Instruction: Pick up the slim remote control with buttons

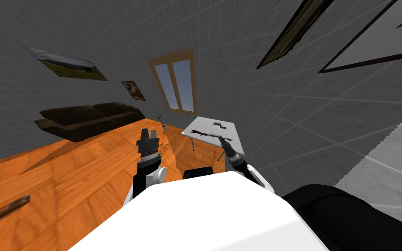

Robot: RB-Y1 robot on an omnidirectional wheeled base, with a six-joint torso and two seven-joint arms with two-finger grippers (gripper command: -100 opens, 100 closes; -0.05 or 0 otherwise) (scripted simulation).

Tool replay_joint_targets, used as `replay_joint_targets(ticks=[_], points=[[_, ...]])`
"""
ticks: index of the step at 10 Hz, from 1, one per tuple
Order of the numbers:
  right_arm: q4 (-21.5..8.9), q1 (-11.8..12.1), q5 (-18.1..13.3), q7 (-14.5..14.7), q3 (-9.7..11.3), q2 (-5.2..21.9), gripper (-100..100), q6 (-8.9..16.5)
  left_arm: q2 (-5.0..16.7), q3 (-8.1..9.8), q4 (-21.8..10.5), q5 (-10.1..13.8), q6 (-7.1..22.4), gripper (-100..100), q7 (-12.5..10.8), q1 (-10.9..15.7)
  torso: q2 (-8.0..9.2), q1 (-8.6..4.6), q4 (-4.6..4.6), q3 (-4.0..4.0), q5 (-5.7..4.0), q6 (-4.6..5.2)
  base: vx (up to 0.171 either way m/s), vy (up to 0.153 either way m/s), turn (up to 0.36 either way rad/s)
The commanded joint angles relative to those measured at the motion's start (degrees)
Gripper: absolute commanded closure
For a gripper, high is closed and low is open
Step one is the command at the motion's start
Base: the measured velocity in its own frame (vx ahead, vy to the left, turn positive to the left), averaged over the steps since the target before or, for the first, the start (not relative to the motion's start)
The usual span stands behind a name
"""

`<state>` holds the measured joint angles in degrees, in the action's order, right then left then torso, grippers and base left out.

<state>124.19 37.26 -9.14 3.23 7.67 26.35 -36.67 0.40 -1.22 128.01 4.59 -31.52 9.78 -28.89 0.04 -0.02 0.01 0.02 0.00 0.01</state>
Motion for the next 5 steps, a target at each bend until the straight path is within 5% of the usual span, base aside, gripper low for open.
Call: replay_joint_targets(ticks=[1,3,5], points=[[0.0,0.0,0.0,0.0,0.0,0.0,-100,0.0,0.0,0.0,0.0,0.0,0.0,0,0.0,0.0,0.0,0.0,0.0,0.0,0.0,0.0,0.002,0.005,0.015],[-1.6,0.8,-1.1,-0.4,0.0,2.9,-100,-0.2,0.0,-0.01,0.0,0.0,0.0,0,0.0,0.0,-0.07,0.16,-0.02,-0.04,0.03,-0.03,0.028,0.064,0.179],[-1.6,0.8,-1.1,-0.4,0.0,2.9,-100,-0.2,0.0,0.0,0.0,0.0,0.0,0,0.0,0.0,-0.06,0.12,-0.02,-0.04,0.04,0.0,0.002,0.02,0.01]])
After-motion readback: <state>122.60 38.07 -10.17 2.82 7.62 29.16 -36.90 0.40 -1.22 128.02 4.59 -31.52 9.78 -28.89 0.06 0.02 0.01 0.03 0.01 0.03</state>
